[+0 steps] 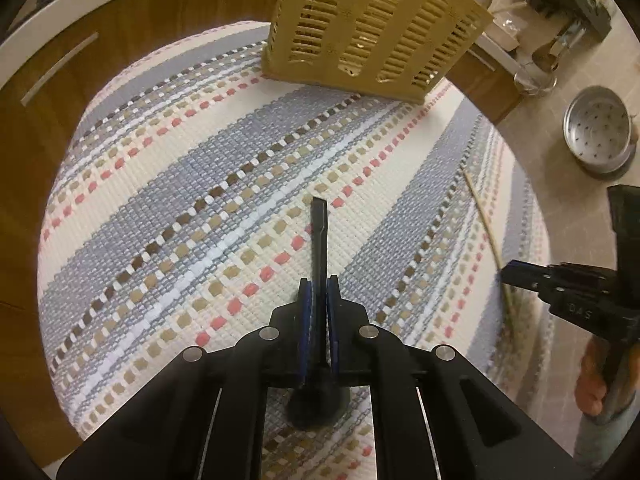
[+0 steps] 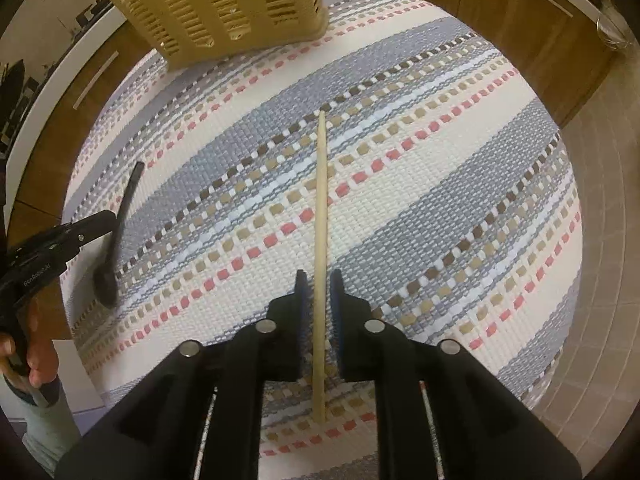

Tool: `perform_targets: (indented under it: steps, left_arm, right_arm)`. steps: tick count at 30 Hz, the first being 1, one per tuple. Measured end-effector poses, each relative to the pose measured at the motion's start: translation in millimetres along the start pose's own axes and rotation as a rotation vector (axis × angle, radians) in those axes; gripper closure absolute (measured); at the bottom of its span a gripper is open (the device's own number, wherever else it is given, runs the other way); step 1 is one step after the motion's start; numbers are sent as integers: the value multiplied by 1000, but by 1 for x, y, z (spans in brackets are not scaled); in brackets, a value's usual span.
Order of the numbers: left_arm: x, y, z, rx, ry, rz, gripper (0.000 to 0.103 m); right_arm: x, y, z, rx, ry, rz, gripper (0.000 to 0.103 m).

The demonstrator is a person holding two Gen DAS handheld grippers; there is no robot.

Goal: Organize utensils

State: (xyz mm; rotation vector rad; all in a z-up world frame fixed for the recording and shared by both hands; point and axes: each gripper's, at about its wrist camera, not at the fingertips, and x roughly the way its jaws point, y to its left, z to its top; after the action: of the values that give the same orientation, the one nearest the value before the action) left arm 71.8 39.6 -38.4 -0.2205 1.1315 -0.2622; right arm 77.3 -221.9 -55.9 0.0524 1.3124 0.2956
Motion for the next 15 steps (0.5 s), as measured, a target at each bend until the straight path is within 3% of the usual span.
perform_targets:
  steps: [5, 8, 10, 12, 15]
  left_arm:
    - [-5, 6, 11, 27, 64, -33, 96]
    - [3, 6, 19, 57, 89, 7, 96]
    - [7, 1, 24, 63, 98, 21, 95]
    - [9, 0, 27, 80, 119, 25, 91]
    - [14, -7, 28, 111, 139, 18, 81]
  right_arm:
    - [-7, -8, 8, 29, 13, 35, 92]
    - [-7, -6, 16, 23, 24, 40, 91]
    - [-4, -4, 21, 12, 37, 39, 82]
    - [-3, -5, 26, 9, 42, 47, 64]
    - [-2, 2, 33, -8, 19, 30, 64]
